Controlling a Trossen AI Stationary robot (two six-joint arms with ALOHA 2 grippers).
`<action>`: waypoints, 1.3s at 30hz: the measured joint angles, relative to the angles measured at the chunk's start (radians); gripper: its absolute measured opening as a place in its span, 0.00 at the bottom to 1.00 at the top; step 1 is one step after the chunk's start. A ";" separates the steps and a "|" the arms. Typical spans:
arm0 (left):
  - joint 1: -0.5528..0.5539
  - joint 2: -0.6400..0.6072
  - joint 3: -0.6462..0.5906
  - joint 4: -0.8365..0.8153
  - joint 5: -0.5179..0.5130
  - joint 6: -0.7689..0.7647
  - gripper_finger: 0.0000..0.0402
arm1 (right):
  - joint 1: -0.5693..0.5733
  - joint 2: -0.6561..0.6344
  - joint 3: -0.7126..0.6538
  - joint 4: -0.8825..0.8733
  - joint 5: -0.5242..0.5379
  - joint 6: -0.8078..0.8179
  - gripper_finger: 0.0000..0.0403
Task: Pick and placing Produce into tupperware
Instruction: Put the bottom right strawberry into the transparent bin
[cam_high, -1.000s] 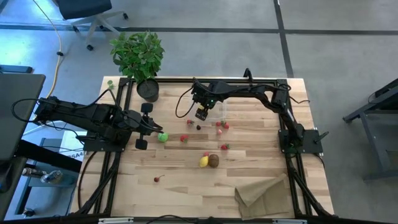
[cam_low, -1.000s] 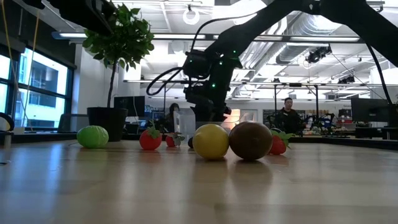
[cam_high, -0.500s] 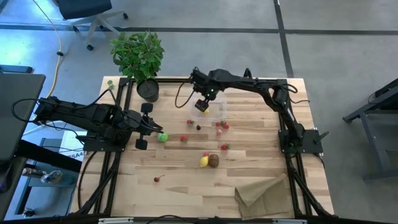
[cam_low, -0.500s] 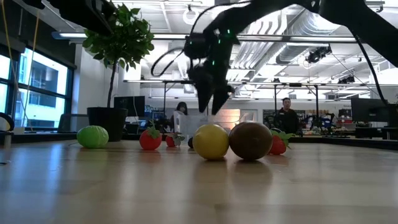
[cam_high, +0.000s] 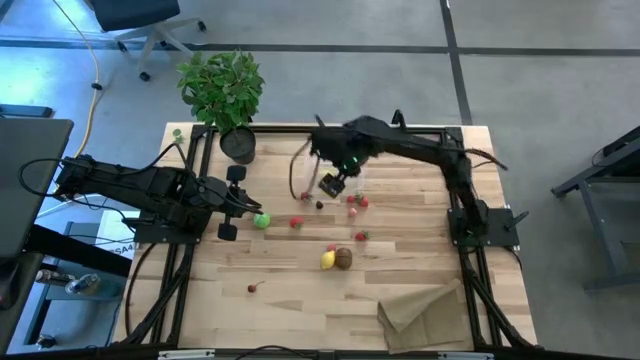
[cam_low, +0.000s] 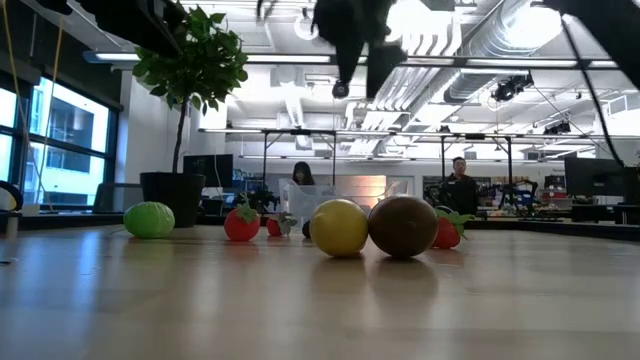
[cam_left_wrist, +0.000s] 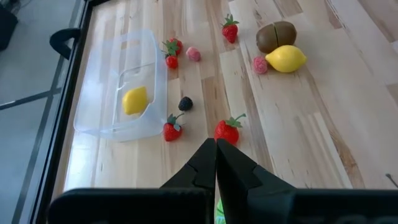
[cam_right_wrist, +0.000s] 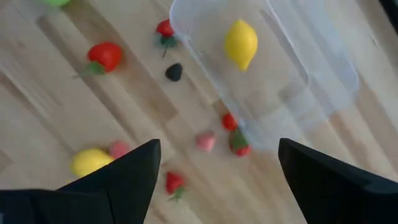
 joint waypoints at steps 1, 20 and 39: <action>0.000 0.000 0.000 0.000 0.000 0.000 0.01 | 0.034 -0.027 -0.025 0.005 0.030 0.056 0.79; 0.000 0.000 0.000 0.000 0.000 0.000 0.01 | 0.429 -0.106 -0.382 0.139 0.123 0.969 0.79; 0.000 0.000 0.000 -0.001 0.000 0.000 0.01 | 0.404 -0.556 -1.190 0.859 0.166 0.384 0.79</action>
